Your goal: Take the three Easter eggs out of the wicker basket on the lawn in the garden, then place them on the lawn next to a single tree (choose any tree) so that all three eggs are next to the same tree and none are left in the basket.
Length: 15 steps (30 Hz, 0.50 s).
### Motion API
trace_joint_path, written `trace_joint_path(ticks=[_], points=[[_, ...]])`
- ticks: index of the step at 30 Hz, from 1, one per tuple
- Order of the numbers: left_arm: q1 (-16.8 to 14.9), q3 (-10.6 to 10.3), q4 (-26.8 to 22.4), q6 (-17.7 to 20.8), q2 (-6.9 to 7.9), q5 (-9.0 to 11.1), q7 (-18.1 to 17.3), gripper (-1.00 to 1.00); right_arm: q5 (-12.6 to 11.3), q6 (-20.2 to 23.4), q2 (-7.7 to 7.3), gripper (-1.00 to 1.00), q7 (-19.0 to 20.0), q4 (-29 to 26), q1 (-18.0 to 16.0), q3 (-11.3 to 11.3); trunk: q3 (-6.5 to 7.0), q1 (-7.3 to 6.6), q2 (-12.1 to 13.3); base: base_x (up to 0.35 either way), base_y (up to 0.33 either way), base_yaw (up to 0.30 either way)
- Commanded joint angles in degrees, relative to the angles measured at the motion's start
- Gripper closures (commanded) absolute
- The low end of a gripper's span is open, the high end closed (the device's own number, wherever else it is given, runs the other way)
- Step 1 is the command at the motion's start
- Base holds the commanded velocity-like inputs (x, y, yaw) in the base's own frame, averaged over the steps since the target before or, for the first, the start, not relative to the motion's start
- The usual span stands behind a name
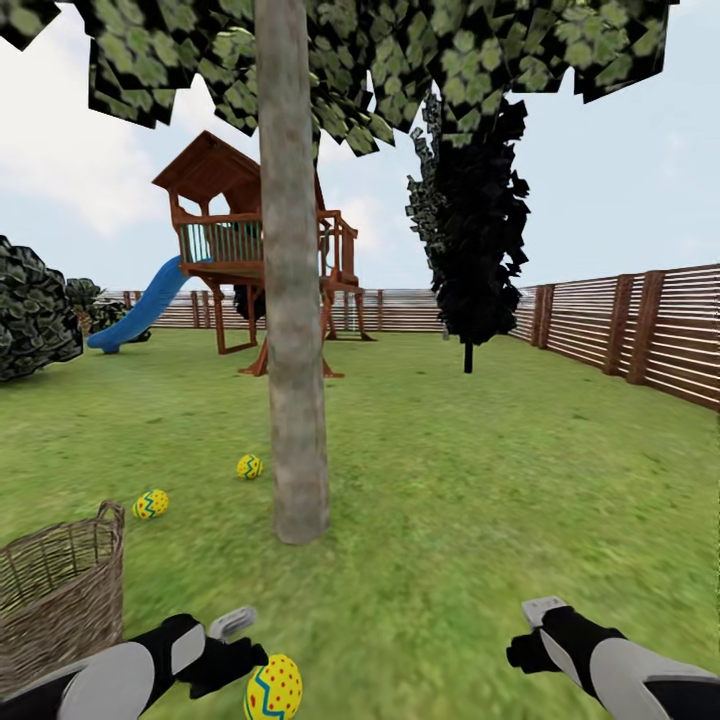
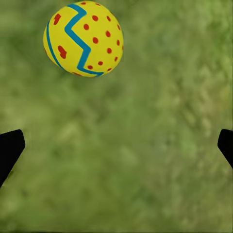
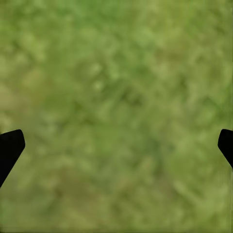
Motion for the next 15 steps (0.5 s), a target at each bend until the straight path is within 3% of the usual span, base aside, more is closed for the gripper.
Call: trace_joint_path(ticks=[1,6,15], points=[[-0.06,0.28,0.10,-0.10,-0.35,-0.26,1.64,-1.00,1.33,0.19,0.22,-1.00,0.34,0.04,-0.06,0.17,0.07,-0.04,-0.02,0.000,0.000,-0.100],[0.00,0.34,0.10,-0.58,-1.34,-0.15,4.93,-1.00,4.46,0.12,0.72,-1.00,0.31,0.10,-0.06,0.04,0.73,-0.17,0.05,0.000,0.000,-0.107],[0.02,0.43,0.10,-0.62,-1.14,-0.07,5.07,-1.00,4.84,0.02,0.62,-1.00,0.38,0.10,-0.08,0.01,1.91,-0.40,0.17,0.000,0.000,-0.115]])
